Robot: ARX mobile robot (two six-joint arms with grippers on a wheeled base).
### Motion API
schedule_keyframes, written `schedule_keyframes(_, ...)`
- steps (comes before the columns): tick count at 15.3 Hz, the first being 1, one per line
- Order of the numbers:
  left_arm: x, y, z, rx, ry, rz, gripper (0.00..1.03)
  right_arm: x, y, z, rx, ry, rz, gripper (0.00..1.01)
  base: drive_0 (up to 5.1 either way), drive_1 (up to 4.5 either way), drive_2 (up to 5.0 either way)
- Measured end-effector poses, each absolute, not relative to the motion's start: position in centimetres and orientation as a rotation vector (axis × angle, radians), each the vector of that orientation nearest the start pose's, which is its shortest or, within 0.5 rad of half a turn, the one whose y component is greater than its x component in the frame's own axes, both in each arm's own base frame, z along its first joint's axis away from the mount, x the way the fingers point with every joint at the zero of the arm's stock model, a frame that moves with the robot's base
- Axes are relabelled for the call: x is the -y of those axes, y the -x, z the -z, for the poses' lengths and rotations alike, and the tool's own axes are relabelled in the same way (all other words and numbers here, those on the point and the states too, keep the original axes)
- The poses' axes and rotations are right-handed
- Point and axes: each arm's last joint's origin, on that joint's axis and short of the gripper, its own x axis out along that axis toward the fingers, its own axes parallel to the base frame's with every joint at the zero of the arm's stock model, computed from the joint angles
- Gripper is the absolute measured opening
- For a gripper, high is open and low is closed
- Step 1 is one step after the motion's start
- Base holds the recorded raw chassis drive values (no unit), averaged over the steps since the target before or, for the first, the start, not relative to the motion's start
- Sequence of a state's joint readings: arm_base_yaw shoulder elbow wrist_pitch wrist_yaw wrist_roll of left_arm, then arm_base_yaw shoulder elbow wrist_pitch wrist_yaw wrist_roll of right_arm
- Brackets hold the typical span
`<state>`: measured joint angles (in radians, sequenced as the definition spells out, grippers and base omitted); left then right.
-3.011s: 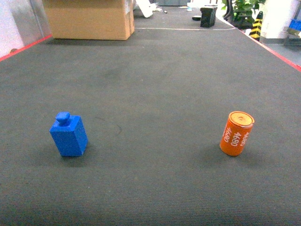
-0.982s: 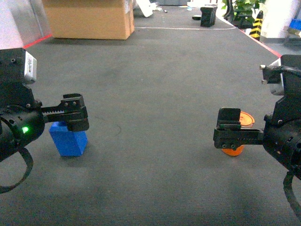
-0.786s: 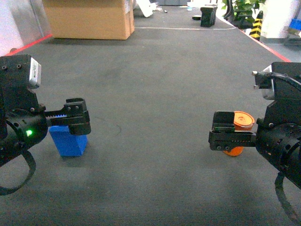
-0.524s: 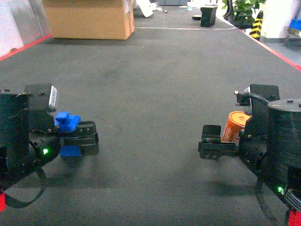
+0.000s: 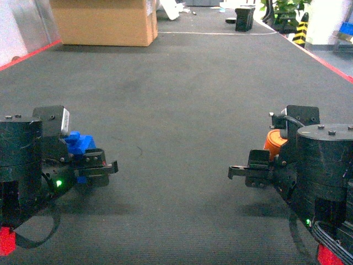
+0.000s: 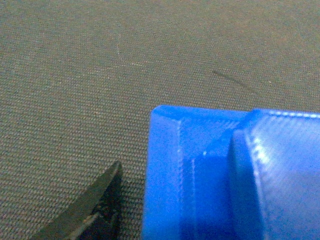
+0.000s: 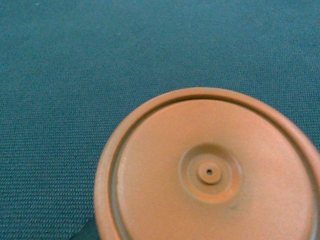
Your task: Sort blue parts and orange caps into right shelf containers
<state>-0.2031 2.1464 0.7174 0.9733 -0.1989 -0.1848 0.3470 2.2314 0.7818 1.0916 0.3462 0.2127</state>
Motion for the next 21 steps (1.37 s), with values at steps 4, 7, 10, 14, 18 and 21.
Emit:
schedule_keyframes(4,6.0,-32.7,-5.1,-0.419,0.105,-0.078,0.43,-10.7,-32.6,-4.9,-0.306,-0.076,0.043,0.45,0.0,0.00,0.0)
schedule_keyframes(7,5.0,-29.3,-10.7,-0.186,0.122,-0.191,0.43,-8.9,-28.4,-10.5,-0.130,-0.124,0.048,0.45,0.0,0.00,0.0)
schedule_keyframes(10,4.5,-24.7,-14.1,-0.091,0.106,-0.257,0.43,-6.8,-23.4,-13.3,-0.092,-0.114,0.074,0.45,0.0,0.00,0.0)
schedule_keyframes(14,2.8,-18.8,-18.3,0.022,0.057,-0.363,0.43,-4.4,-17.2,-17.4,0.012,-0.106,0.123,0.45,0.0,0.00,0.0)
schedule_keyframes(18,2.4,-15.5,-22.7,0.238,0.118,-0.408,0.43,-3.5,-13.4,-22.0,0.254,-0.185,0.149,0.45,0.0,0.00,0.0)
schedule_keyframes(21,2.7,-15.6,-23.0,0.236,0.120,-0.393,0.43,-3.8,-13.4,-22.9,0.278,-0.201,0.133,0.45,0.0,0.00,0.0)
